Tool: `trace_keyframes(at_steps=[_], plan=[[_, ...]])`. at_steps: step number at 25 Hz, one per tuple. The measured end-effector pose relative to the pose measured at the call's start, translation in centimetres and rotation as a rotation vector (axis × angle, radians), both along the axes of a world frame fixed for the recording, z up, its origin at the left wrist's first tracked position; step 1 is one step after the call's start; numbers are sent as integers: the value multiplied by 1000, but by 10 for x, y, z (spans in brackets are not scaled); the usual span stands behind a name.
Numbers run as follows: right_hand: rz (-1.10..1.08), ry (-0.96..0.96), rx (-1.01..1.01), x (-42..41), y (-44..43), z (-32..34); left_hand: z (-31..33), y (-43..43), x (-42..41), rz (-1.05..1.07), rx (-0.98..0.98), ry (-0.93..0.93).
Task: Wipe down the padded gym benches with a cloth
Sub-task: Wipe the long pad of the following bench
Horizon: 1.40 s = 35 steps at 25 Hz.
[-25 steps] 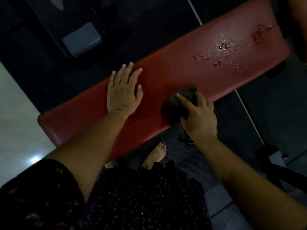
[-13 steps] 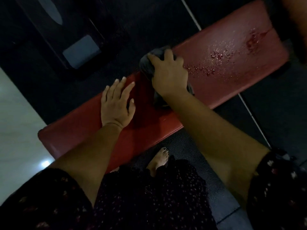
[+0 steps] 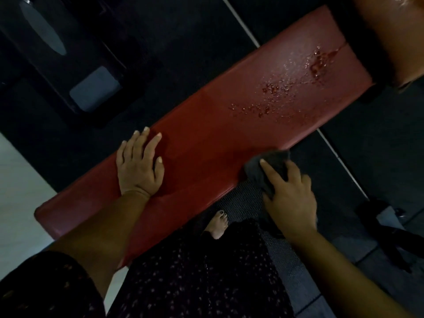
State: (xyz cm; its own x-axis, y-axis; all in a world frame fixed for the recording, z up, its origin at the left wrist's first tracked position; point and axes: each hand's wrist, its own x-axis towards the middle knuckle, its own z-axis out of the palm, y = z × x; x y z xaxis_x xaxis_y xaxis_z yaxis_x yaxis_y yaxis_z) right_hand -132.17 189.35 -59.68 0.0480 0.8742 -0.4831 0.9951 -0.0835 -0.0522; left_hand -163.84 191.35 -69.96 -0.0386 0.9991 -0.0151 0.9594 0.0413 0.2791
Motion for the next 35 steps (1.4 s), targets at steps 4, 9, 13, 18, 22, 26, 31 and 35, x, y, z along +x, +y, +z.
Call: trace_keyframes(at_steps=[4, 9, 13, 18, 22, 26, 31, 35], plan=[[0, 169, 4, -66, 80, -4, 0, 0, 0, 2, -9, 8], [301, 157, 81, -140, 170, -17, -1, -1, 0, -4, -33, 14], [212, 141, 120, -139, 174, -22, -1, 0, -2, -13, -51, 17], [68, 116, 110, -93, 126, -18, 5, 1, 1, -5, -79, 11], [-10, 48, 70, -36, 75, -14, 7, 1, 2, -7, -101, 14], [-187, -7, 73, 3, 29, -23, 19, 3, 3, -34, -92, -50], [-285, -35, 101, -4, 62, -28, 40, 84, 72, -291, -7, -44], [-315, 22, 128, 1, 83, -22, 19, 127, 144, -123, -135, -23]])
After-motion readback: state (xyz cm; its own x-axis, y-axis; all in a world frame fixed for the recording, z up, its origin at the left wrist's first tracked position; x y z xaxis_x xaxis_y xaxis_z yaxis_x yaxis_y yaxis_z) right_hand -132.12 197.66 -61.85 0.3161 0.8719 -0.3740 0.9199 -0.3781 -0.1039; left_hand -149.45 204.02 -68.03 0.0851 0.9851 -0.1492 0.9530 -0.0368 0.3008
